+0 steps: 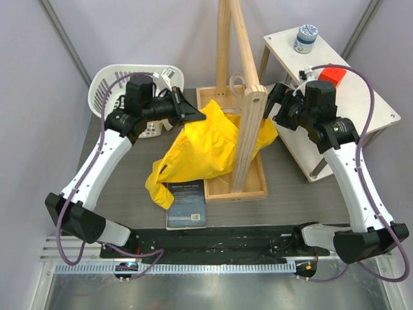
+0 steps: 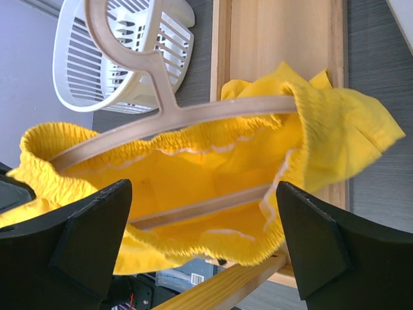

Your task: Remove the shorts from the hanger

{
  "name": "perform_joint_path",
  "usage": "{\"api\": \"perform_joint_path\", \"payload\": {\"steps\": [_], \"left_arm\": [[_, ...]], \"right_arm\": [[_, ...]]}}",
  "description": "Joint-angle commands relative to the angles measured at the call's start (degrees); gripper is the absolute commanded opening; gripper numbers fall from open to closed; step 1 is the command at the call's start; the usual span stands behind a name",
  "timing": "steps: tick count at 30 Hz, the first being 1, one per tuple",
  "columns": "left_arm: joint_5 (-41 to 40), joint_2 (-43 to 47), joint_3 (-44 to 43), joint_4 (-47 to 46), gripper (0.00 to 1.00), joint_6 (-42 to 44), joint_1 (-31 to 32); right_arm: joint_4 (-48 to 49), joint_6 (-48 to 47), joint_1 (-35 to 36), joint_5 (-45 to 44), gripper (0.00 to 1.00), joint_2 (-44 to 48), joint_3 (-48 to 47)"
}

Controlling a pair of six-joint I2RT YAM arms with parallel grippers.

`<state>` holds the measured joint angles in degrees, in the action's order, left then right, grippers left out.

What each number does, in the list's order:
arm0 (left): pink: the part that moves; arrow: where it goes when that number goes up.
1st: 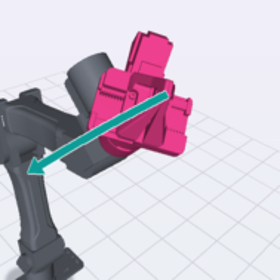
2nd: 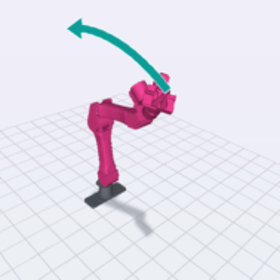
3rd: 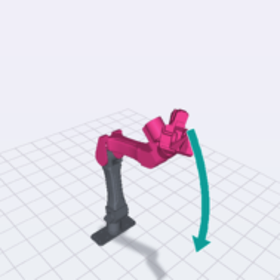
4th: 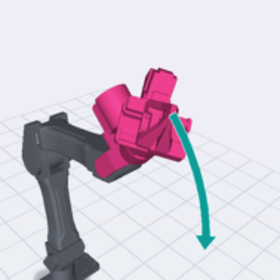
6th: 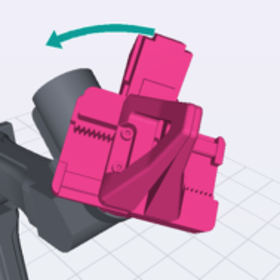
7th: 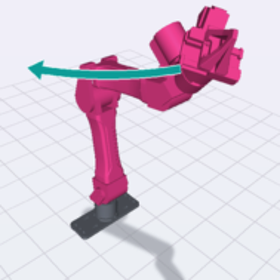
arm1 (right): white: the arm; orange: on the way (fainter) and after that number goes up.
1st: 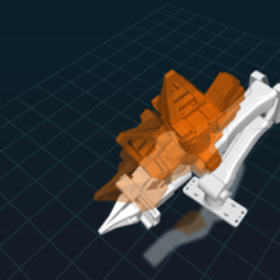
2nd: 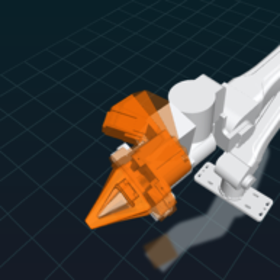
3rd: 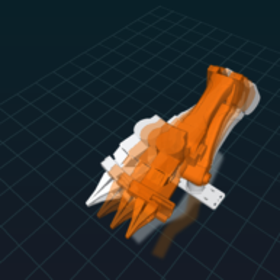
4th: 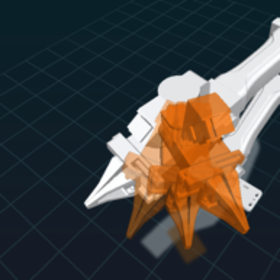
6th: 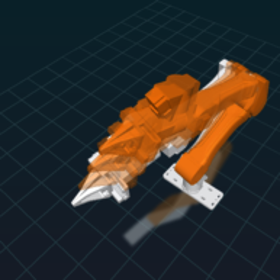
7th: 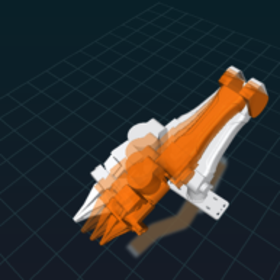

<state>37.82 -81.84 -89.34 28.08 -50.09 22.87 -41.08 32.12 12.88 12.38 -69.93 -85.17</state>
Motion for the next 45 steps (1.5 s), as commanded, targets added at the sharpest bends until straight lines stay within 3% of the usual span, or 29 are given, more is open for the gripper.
{"api": "perform_joint_path", "payload": {"steps": [1, 9, 12, 16, 20, 26, 31, 32, 35, 40, 45], "left_arm": [[4.19, -0.42, 0.83, -7.95, 0.00, -5.02, 2.43], [5.51, -4.46, -1.71, -6.46, 0.00, -4.67, 4.46], [5.68, -4.90, -2.50, -5.05, 0.00, -4.15, 4.81], [6.03, -4.99, -3.21, -3.99, 0.00, -3.35, 4.90], [6.74, -4.91, -4.09, -3.90, 0.00, -2.65, 5.07], [9.73, -5.69, -5.40, -1.71, 0.00, -2.21, 5.08], [9.72, -5.52, -6.20, 0.14, 0.00, -1.24, 5.16], [9.99, -5.52, -6.28, 0.14, 0.00, -1.33, 5.16], [9.90, -5.78, -7.42, 1.45, 0.00, -0.54, 5.25], [7.10, -7.45, -10.67, 8.82, 0.00, 2.27, 5.78], [4.19, -7.28, -11.65, 13.32, 0.01, 3.94, 5.87]], "right_arm": [[4.51, 0.84, -0.14, 2.73, 0.99, -1.17, 0.35], [6.10, 0.84, -0.23, 4.58, 0.99, -2.84, 1.23], [6.36, 0.32, -0.23, 4.76, 0.94, -3.81, 0.53], [7.15, 1.18, -0.14, 6.51, 0.77, -6.09, -0.09], [8.91, 2.25, 0.30, 7.57, 0.78, -7.76, 1.67], [8.56, -0.48, 1.79, 2.39, 0.81, -11.89, -2.01], [8.30, -1.71, 1.71, 1.76, 0.77, -13.82, -2.64], [8.56, -2.40, 1.79, 2.46, 0.74, -14.00, -2.55], [10.31, -2.32, 1.97, 5.98, 0.50, -14.01, -1.67], [16.37, -1.36, 3.46, 6.95, 0.35, -10.76, 3.77], [17.35, -1.97, 3.55, 4.50, 0.05, -8.91, 4.66]]}}
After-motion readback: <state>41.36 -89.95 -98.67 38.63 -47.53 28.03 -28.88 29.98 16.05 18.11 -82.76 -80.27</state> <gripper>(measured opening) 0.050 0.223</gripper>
